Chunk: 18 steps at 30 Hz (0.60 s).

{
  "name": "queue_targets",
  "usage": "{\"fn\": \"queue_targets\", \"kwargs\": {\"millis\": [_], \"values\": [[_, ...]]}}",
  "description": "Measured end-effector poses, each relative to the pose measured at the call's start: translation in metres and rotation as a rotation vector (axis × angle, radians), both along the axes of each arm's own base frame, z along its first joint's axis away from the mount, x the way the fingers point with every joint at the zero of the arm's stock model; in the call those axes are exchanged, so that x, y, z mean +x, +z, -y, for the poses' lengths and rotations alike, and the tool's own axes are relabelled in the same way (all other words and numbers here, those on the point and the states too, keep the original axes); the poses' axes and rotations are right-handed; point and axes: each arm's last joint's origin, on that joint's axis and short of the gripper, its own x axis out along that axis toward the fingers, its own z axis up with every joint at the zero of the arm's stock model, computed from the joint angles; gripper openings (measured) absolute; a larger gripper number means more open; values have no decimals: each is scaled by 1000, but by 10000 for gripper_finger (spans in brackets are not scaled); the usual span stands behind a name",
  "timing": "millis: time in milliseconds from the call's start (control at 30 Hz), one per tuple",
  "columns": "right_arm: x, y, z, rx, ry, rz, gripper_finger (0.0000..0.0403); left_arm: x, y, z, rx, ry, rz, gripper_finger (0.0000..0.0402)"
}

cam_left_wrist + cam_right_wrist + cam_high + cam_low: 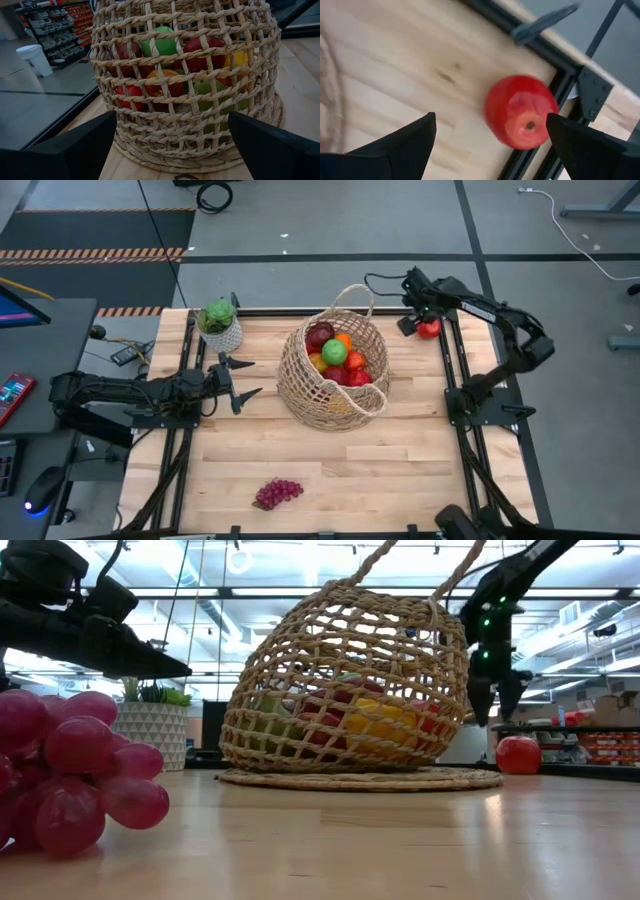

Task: Build produce basket
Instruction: Put the red apple into the brown basket

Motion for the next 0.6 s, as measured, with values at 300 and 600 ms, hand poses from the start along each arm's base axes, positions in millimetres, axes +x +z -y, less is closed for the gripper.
{"fn": "queue_targets", "kwargs": {"millis": [300,600], "values": [[16,2,26,162,32,-179,366,0,0,0,0,0,0,390],[13,10,63,343,-86,-180,364,0,0,0,0,0,0,390]]}}
